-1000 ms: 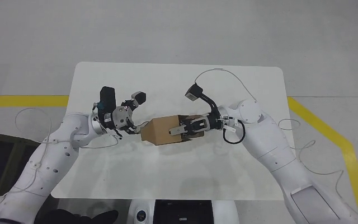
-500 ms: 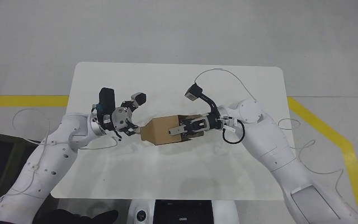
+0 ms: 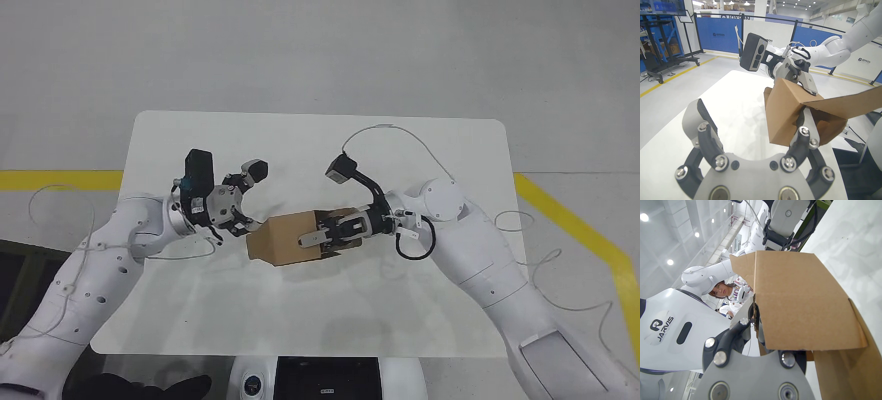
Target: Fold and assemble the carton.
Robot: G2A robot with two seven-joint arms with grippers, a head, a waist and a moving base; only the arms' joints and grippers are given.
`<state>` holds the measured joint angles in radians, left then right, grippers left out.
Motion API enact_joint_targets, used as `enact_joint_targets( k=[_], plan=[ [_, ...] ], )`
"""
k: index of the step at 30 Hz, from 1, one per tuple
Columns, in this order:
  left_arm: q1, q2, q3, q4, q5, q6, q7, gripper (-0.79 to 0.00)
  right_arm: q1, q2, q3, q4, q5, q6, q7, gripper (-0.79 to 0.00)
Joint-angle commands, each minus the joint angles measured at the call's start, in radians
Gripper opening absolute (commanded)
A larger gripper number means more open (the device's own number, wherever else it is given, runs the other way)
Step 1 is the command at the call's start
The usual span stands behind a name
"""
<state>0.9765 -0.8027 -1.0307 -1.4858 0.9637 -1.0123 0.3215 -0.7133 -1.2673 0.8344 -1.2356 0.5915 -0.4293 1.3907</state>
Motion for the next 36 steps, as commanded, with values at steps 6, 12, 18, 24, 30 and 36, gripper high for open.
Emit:
enact_joint_targets(
  k=[6, 12, 18, 24, 30, 36],
  plan=[
    [-0.005, -0.001, 0.007, 0.002, -0.001, 0.000, 0.001, 0.000, 0.001, 0.000, -0.003, 0.001, 0.007, -0.001, -0.001, -0.785],
    [0.016, 0.008, -0.020, 0.021, -0.005, 0.000, 0.023, 0.000, 0.002, 0.005, 0.013, 0.018, 0.014, -0.009, -0.009, -0.785],
    [0.059, 0.024, -0.066, 0.023, 0.000, 0.000, 0.047, 0.000, -0.003, 0.012, 0.038, 0.025, 0.018, -0.018, -0.018, -0.785],
    [0.085, 0.031, -0.079, -0.008, 0.011, 0.000, 0.049, 0.000, -0.007, 0.013, 0.050, 0.040, 0.017, -0.033, -0.033, -0.785],
    [0.085, 0.029, -0.059, -0.034, 0.029, 0.000, 0.032, 0.000, -0.004, 0.009, 0.046, 0.041, 0.011, -0.034, -0.034, -0.785],
    [0.069, 0.022, -0.043, -0.027, 0.031, 0.000, 0.021, 0.000, -0.007, 0.002, 0.027, 0.026, 0.010, -0.031, -0.031, -0.785]
  ],
)
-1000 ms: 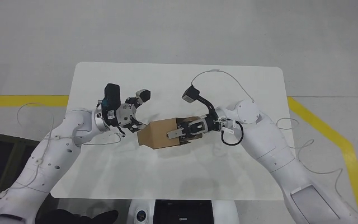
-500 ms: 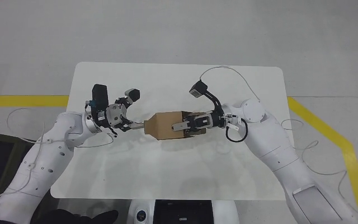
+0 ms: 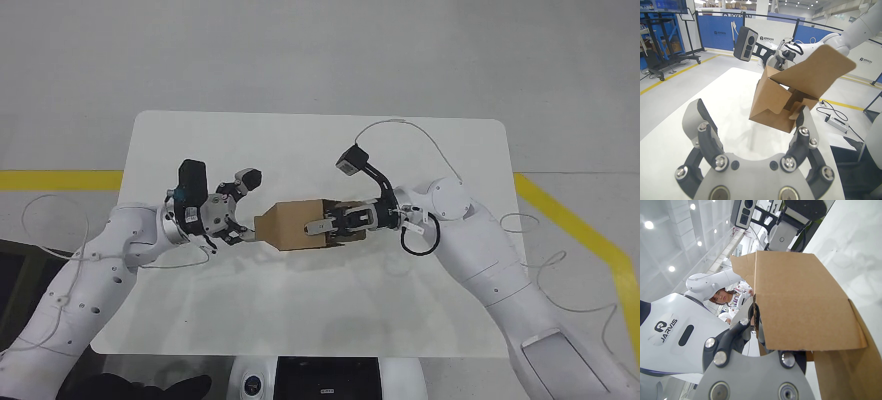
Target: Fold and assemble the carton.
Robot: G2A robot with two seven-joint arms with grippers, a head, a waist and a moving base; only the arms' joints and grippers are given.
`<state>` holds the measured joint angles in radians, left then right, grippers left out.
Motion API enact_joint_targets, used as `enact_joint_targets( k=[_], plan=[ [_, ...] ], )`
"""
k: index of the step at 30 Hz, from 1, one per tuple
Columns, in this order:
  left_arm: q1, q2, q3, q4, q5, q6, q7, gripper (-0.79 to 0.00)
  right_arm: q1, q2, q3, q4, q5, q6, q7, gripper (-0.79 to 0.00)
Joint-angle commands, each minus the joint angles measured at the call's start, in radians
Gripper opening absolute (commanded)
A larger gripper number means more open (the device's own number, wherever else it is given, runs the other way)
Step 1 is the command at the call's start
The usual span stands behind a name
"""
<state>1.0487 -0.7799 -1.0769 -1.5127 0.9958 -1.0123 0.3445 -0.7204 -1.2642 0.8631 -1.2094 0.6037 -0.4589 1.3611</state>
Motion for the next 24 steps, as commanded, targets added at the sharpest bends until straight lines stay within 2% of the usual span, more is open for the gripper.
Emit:
enact_joint_targets(
  k=[1, 12, 16, 24],
  plan=[
    [-0.007, -0.003, 0.006, -0.001, -0.001, 0.000, -0.005, 0.000, 0.001, -0.002, -0.004, 0.001, -0.004, -0.002, -0.002, -0.785],
    [-0.022, -0.011, 0.027, 0.007, -0.010, 0.000, -0.010, 0.000, 0.004, -0.005, 0.008, 0.029, -0.027, -0.004, -0.025, -0.785],
    [-0.006, -0.001, -0.014, 0.007, -0.011, 0.000, 0.011, 0.000, 0.005, 0.001, 0.029, 0.048, -0.074, -0.006, -0.062, -0.785],
    [0.070, 0.032, -0.130, -0.050, -0.015, 0.000, 0.057, 0.000, -0.004, 0.009, 0.038, 0.045, -0.160, 0.040, -0.114, -0.785]
  ],
)
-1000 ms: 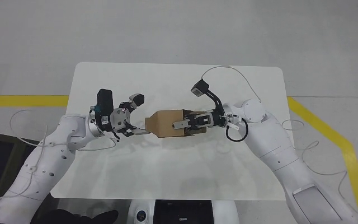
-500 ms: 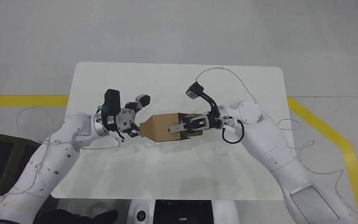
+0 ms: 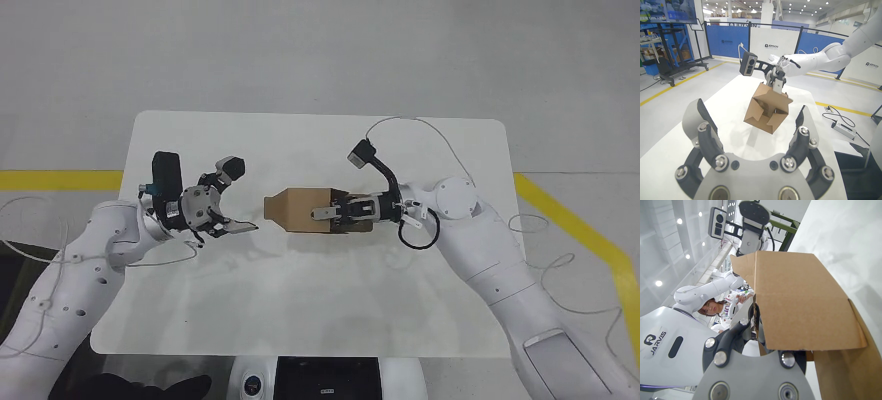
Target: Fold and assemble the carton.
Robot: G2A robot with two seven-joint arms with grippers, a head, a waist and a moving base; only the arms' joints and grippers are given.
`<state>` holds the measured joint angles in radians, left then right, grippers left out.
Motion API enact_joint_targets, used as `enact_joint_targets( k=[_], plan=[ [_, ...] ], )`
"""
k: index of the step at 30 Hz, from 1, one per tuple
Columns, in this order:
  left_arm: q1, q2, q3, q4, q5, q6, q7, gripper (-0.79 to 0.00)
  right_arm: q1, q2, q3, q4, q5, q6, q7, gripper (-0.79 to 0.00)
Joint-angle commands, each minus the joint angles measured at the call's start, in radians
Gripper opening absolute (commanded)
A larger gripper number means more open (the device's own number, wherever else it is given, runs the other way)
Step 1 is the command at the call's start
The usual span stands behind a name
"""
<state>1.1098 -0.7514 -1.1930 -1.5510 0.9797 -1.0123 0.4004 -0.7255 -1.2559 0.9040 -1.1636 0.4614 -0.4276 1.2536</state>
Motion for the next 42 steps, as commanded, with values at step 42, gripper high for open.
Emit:
enact_joint_targets(
  k=[42],
  plan=[
    [-0.014, -0.022, -0.052, 0.047, -0.006, 0.018, -0.208, 0.000, -0.022, 0.010, 0.015, -0.109, -0.077, 0.046, -0.015, -0.785]
  ],
)
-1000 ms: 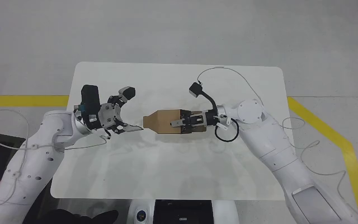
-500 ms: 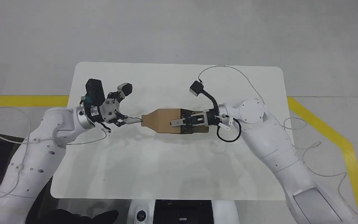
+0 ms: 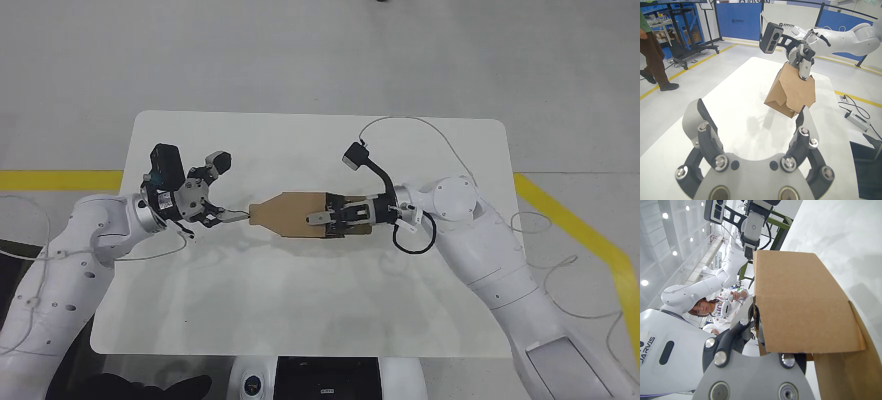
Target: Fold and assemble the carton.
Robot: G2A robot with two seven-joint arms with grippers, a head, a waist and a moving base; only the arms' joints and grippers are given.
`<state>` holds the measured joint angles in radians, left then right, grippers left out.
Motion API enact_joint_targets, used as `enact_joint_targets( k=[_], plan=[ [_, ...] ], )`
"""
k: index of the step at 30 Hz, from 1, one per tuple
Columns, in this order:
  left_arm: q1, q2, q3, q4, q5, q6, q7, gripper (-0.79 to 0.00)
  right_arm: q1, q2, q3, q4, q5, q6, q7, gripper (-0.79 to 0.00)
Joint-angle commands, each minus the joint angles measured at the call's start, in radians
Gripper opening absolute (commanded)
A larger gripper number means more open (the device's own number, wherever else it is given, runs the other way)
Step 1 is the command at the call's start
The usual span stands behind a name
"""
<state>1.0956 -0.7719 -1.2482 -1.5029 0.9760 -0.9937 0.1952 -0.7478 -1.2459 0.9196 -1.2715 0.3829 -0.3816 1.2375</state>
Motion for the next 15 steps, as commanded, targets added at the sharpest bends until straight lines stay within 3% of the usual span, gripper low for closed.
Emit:
enact_joint_targets(
  k=[1, 15],
  plan=[
    [-0.001, -0.003, 0.007, -0.002, -0.001, -0.001, -0.008, 0.000, 0.000, 0.000, -0.001, -0.002, 0.004, -0.001, 0.002, -0.785],
    [-0.034, -0.026, 0.046, 0.015, -0.001, 0.002, -0.061, 0.000, 0.000, -0.003, -0.010, -0.020, 0.016, -0.010, 0.009, -0.785]
  ],
)
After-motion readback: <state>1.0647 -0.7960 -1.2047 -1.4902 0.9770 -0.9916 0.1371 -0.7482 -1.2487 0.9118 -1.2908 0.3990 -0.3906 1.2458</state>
